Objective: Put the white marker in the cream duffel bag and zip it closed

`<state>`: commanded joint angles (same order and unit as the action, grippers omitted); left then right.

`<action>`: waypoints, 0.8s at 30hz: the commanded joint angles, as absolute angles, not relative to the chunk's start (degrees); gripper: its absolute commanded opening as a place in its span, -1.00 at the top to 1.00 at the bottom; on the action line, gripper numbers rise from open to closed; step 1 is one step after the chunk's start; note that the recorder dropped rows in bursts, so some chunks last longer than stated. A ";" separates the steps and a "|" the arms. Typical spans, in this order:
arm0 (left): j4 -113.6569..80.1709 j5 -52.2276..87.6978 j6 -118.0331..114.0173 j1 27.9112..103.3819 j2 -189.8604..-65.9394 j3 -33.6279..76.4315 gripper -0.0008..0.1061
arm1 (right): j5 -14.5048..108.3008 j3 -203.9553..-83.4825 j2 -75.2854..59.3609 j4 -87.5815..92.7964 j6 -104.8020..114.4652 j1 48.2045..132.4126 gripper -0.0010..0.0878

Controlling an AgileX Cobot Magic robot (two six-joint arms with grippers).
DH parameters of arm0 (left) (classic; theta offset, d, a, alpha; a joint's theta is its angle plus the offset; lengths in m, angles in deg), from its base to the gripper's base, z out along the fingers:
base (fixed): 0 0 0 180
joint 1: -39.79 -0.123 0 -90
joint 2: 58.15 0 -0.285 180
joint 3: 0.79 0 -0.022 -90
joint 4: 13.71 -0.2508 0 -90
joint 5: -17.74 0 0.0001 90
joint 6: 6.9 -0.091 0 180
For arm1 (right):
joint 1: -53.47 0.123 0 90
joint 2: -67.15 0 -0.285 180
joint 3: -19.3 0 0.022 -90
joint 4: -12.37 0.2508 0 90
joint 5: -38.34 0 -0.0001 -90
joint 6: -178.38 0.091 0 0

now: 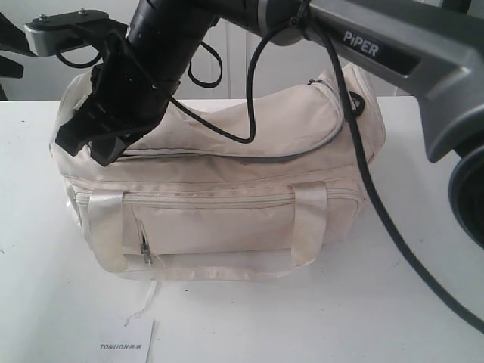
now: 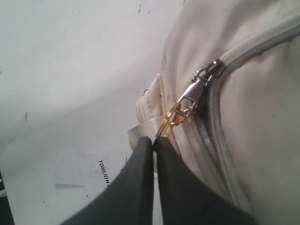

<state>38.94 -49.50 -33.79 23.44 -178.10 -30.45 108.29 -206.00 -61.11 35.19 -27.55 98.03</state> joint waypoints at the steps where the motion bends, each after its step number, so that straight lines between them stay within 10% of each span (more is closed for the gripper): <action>1: 38.84 -49.50 -33.77 23.44 -177.25 -29.22 -0.35 | 108.16 -206.00 -61.11 35.19 -27.66 98.03 0.98; 24: 34.24 -34.32 -38.61 32.52 -168.37 -8.70 -0.35 | 108.12 -206.00 -61.25 35.46 -30.03 98.03 0.98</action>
